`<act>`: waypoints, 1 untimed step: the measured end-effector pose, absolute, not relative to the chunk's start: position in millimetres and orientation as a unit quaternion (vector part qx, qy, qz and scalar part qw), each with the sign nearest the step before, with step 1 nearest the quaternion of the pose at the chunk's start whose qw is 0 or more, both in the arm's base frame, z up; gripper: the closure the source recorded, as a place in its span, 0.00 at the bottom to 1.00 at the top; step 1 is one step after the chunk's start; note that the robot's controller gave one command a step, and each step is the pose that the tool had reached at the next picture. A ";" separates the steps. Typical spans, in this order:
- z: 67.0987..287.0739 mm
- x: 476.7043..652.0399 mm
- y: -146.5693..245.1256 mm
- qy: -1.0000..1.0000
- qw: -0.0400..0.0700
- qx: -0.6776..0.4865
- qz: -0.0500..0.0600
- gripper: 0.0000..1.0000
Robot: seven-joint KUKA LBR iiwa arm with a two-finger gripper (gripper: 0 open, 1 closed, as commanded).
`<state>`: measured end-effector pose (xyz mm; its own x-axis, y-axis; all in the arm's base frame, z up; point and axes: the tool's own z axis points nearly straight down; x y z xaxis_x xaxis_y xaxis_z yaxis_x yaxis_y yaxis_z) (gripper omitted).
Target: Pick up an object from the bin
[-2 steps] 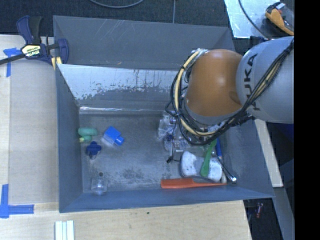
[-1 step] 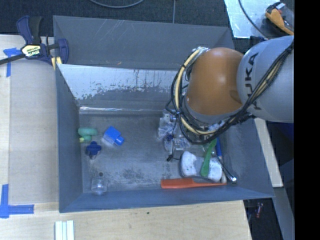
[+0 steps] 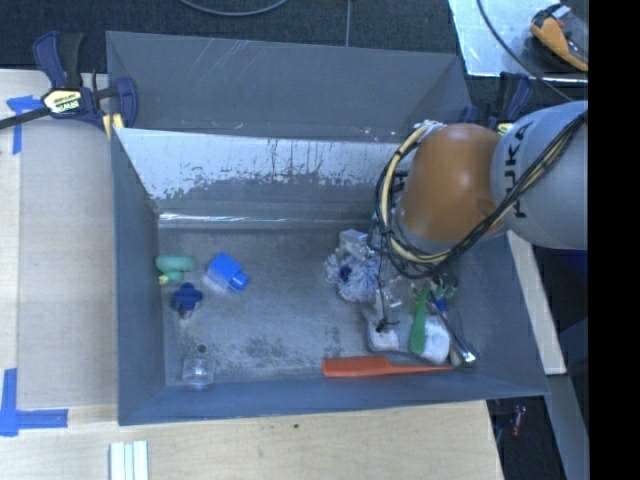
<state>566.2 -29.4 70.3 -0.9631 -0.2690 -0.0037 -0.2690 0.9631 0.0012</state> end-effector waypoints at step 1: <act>158.5 605.1 -19.4 0.991 0.005 -0.134 0.000 0.00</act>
Offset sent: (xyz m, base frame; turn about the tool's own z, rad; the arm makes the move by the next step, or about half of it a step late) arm 0.0576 -0.0354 0.0297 -0.1973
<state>605.1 -19.4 158.5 -0.9639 -0.2661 -0.0092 -0.2661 0.9639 -0.0012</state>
